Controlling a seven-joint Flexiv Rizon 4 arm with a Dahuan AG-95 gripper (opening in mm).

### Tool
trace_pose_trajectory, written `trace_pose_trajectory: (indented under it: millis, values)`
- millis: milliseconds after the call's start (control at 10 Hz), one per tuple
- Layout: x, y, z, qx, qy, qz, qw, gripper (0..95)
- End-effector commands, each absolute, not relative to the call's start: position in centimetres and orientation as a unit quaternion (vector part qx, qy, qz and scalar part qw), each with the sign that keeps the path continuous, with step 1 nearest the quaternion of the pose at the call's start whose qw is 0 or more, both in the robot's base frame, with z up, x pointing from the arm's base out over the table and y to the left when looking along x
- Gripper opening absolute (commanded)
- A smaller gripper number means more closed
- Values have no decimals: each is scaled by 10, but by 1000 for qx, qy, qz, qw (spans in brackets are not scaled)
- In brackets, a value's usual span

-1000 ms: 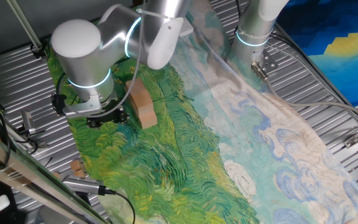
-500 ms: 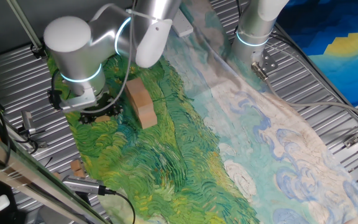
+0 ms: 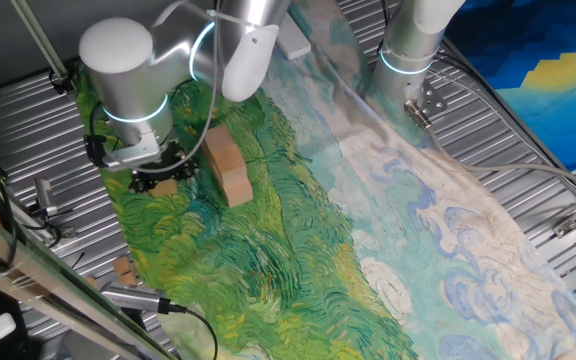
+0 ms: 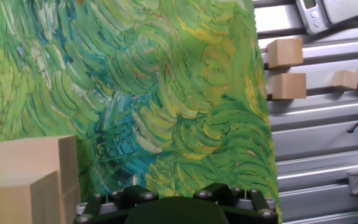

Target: Stack the blocks into a pyramid shape

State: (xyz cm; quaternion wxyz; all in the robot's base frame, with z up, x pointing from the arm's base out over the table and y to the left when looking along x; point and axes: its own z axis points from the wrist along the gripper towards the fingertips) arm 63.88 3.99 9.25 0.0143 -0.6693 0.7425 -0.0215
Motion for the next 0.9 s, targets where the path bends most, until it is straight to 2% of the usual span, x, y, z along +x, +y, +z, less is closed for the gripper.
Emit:
trace_pose_trajectory:
  millis: [100, 700, 900]
  values:
    - [638, 39, 93, -670, 742, -20, 17, 760]
    - [636, 37, 94, -658, 753, -25, 13, 760]
    - [636, 37, 94, -639, 769, -5, 3, 760]
